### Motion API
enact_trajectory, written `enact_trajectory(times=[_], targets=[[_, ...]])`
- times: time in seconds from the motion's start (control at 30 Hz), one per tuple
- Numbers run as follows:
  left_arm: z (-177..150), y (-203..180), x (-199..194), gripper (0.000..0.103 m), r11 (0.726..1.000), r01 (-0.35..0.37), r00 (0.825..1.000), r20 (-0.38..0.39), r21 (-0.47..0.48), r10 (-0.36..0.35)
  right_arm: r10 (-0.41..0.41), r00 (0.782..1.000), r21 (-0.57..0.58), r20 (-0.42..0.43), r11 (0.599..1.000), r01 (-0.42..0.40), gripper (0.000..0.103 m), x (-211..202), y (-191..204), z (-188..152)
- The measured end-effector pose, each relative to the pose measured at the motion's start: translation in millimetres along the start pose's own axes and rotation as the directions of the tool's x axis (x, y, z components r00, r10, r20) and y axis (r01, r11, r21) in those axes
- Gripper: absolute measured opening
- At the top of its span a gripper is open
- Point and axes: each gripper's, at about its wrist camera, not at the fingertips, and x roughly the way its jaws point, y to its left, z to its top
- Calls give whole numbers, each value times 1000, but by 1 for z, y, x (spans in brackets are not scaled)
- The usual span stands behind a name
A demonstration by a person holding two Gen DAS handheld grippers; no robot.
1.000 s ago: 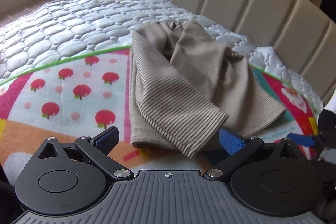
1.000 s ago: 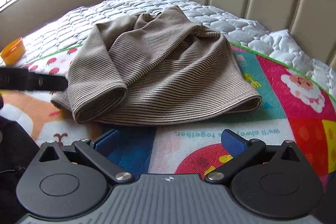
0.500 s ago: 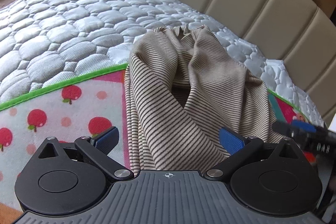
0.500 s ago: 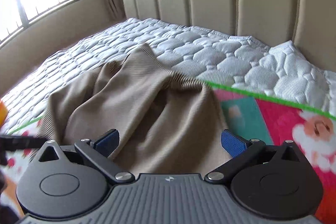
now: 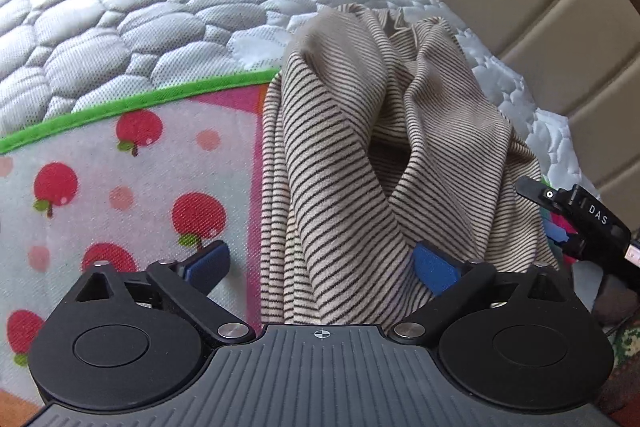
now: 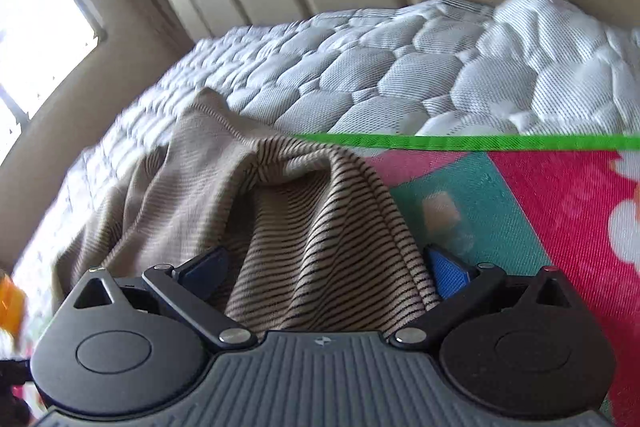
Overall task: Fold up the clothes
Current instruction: 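Lower both grippers onto the shirt and close them on its fabric, then lift the shirt with both grippers and shake it out flat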
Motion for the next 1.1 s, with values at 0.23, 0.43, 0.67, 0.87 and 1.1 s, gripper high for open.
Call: enact_trajectory(times=[0.23, 0.43, 0.67, 0.87, 1.1], targets=[[-2, -9, -1, 51, 996, -30, 999, -41, 89, 34, -30, 998, -329, -46, 944, 13, 75, -12, 58, -39], [-26, -2, -18, 41, 998, -17, 985, -171, 64, 27, -2, 991, -340, -133, 939, -44, 43, -47, 73, -72], [-79, -2, -55, 43, 992, 6, 961, -275, 123, 28, -35, 978, -446, -206, 893, -62, 43, -105, 84, -127], [-78, -2, -67, 30, 989, -19, 986, -159, 147, 42, -72, 989, -473, -127, 881, 3, 51, -117, 90, -150], [-11, 45, -86, 19, 971, -231, 965, 144, 66, 220, -78, 995, -553, -68, 832, 27, 52, -97, 113, -140]])
